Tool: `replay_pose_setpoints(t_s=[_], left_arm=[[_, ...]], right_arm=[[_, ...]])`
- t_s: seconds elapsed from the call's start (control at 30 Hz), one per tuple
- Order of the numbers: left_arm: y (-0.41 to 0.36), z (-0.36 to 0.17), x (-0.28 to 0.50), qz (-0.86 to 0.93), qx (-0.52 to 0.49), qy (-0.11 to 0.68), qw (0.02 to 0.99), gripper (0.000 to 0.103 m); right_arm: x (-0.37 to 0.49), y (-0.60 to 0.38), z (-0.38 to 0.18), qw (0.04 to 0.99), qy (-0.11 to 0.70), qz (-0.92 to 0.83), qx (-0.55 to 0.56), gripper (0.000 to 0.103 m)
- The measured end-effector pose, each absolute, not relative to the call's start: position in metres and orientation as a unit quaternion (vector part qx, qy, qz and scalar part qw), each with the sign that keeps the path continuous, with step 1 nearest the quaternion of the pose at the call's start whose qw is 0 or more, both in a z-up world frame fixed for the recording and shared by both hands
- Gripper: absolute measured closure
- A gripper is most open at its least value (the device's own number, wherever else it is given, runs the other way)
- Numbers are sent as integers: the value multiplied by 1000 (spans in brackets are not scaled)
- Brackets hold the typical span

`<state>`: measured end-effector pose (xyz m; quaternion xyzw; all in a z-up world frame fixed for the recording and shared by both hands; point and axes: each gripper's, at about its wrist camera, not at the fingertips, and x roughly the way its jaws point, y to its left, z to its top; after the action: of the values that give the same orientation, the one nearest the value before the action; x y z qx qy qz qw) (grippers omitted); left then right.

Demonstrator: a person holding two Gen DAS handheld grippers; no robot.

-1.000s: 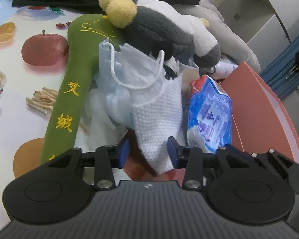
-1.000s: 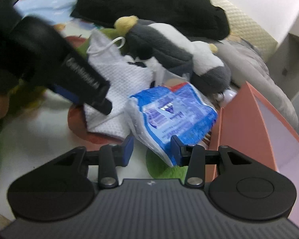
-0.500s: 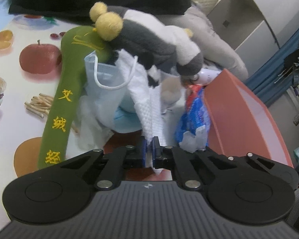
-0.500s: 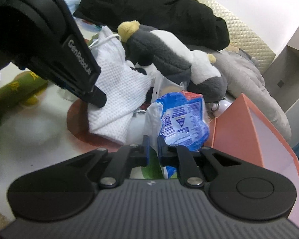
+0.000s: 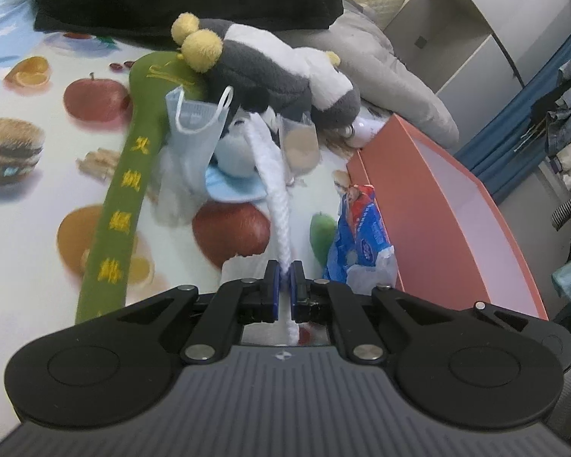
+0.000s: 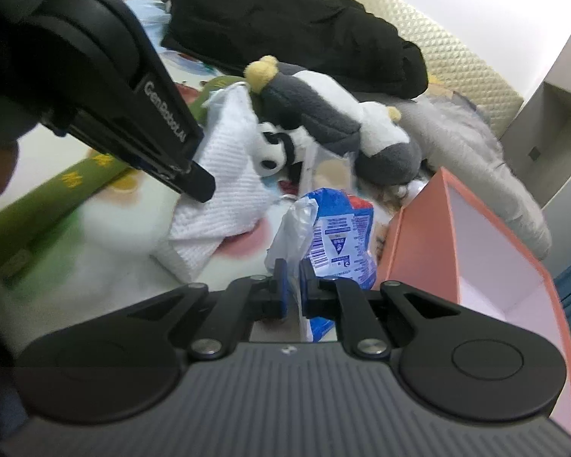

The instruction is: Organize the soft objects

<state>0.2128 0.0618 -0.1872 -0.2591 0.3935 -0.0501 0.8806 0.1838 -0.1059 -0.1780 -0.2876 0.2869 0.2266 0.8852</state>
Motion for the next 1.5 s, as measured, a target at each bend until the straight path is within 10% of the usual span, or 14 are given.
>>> replay_pose_setpoints(t_s=[0.77, 0.97, 1.5], left_arm=[[75, -199, 122, 11, -258, 444, 858, 95], [75, -191, 116, 25, -250, 438, 863, 49], [75, -191, 119, 38, -209, 436, 875, 49]], right_arm=[[110, -126, -168, 853, 333, 303, -264, 91], [110, -144, -154, 869, 338, 314, -178, 39], [144, -176, -161, 908, 362, 205, 51, 39]])
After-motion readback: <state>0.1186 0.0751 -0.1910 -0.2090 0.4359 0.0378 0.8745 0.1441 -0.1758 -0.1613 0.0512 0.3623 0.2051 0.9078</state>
